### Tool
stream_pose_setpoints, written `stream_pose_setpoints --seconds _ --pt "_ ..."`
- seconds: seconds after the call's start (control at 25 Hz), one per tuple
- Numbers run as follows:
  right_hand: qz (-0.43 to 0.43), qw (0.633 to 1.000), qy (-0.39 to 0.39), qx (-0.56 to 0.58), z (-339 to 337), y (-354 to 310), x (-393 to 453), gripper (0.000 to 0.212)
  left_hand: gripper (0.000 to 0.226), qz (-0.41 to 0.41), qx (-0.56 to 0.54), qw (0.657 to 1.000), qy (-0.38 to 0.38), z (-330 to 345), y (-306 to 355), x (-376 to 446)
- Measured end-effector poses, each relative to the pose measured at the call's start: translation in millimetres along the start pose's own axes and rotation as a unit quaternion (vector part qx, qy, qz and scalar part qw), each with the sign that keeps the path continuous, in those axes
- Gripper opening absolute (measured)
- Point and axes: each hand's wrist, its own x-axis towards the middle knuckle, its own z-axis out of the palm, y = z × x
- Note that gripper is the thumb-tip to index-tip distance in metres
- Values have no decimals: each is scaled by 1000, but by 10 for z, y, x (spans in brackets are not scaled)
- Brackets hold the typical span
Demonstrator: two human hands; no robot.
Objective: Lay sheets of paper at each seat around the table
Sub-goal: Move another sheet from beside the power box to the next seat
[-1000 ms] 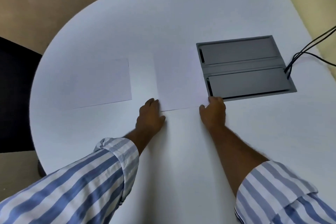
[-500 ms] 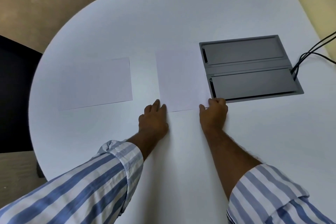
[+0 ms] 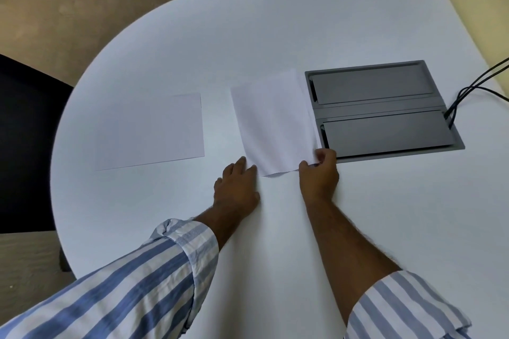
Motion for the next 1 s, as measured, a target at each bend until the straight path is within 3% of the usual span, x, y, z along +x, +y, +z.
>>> stream_pose_setpoints --seconds 0.16,0.24,0.32,0.4,0.48,0.56,0.64,0.72,0.84,1.0 --pt "171 954 -30 243 -31 -162 165 53 61 6 -32 999 10 31 -5 22" --pt "245 910 -73 327 -75 -234 258 51 55 16 -127 990 56 62 -5 47" --pt "293 877 -110 366 -137 -290 313 59 54 -16 -256 960 115 90 4 88" --pt "316 854 -125 394 -191 -335 346 71 53 -118 -426 886 140 45 62 104" --pt "325 846 -132 403 -225 -353 369 73 45 -215 -623 744 106 -83 155 113" --pt "323 850 -133 395 -257 -357 366 75 37 -251 -746 615 59 -236 220 137" --pt "317 855 -147 383 -283 -346 353 72 40 -244 -792 559 29 -344 223 173" --pt "311 860 -174 366 -315 -335 335 67 40 -222 -786 577 11 -395 215 211" --pt "301 871 -200 333 -408 -337 271 49 23 -197 -714 671 22 -435 204 223" --pt "285 886 -203 303 -605 -300 134 48 40 -164 -664 726 68 -507 285 28"
